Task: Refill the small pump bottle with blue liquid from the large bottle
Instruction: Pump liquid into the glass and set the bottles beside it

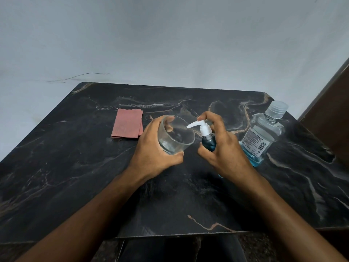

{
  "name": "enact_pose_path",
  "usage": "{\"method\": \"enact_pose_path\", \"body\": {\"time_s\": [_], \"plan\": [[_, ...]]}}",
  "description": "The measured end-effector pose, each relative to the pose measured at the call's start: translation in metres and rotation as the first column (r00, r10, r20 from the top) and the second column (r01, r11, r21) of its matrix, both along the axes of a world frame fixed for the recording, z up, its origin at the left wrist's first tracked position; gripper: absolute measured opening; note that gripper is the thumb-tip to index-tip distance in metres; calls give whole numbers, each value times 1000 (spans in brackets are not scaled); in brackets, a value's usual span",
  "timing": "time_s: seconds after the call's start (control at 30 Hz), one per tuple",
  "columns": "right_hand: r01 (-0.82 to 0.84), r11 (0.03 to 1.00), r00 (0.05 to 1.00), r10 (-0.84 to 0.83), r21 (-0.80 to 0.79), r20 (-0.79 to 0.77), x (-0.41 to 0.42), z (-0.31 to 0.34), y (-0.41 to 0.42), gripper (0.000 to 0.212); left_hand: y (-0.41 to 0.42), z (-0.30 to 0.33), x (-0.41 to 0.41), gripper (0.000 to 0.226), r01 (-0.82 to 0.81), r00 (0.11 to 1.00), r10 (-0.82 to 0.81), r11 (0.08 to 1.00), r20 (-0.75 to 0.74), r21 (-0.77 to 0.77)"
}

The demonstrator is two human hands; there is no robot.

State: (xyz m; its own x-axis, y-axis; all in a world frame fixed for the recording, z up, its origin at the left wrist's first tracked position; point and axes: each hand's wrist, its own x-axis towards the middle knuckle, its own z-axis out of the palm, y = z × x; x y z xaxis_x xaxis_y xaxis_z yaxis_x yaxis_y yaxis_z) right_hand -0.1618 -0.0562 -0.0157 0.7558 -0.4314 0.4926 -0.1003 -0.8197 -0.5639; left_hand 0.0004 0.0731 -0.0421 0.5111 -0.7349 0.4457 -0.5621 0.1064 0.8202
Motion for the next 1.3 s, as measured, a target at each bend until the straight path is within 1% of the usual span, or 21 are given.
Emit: {"method": "enact_pose_path", "body": {"time_s": [0.17, 0.3, 0.43, 0.57, 0.8, 0.87, 0.97, 1.03, 1.17, 1.3], "plan": [[-19, 1000, 1000, 19, 16, 22, 0, 0, 0, 87, 0, 0, 0, 91, 0, 1000, 0, 1000, 1, -1], [11, 1000, 1000, -11, 3, 5, -1, -2, 1, 78, 0, 0, -1, 92, 10, 1000, -10, 1000, -5, -3], [11, 1000, 1000, -11, 22, 6, 0, 0, 2, 84, 0, -1, 0, 91, 0, 1000, 0, 1000, -7, -13], [29, 1000, 999, -29, -11, -43, 0, 0, 4, 77, 0, -1, 0, 90, 1, 1000, -1, 1000, -2, -6], [12, 999, 1000, -13, 50, 12, 0, -2, 7, 90, 0, -3, 1, 89, 9, 1000, -9, 1000, -8, -19], [15, 996, 997, -21, 88, 71, 0, -2, 7, 89, -1, -4, 2, 88, -5, 1000, 4, 1000, -31, -23], [-12, 986, 989, -13, 166, 147, -3, 0, 5, 86, -4, -3, 9, 87, -73, 990, 69, 997, -125, -20], [-42, 978, 986, 8, 203, 166, -5, 2, 4, 84, -9, -2, 16, 84, -124, 976, 120, 992, -182, -11], [-67, 968, 985, 26, 241, 168, -5, 3, 3, 86, -19, 4, 30, 84, -196, 957, 194, 980, -215, 9], [-70, 951, 976, 2, 302, 220, -1, 4, 5, 83, -38, 13, 48, 83, -232, 935, 232, 972, -268, 32]]}}
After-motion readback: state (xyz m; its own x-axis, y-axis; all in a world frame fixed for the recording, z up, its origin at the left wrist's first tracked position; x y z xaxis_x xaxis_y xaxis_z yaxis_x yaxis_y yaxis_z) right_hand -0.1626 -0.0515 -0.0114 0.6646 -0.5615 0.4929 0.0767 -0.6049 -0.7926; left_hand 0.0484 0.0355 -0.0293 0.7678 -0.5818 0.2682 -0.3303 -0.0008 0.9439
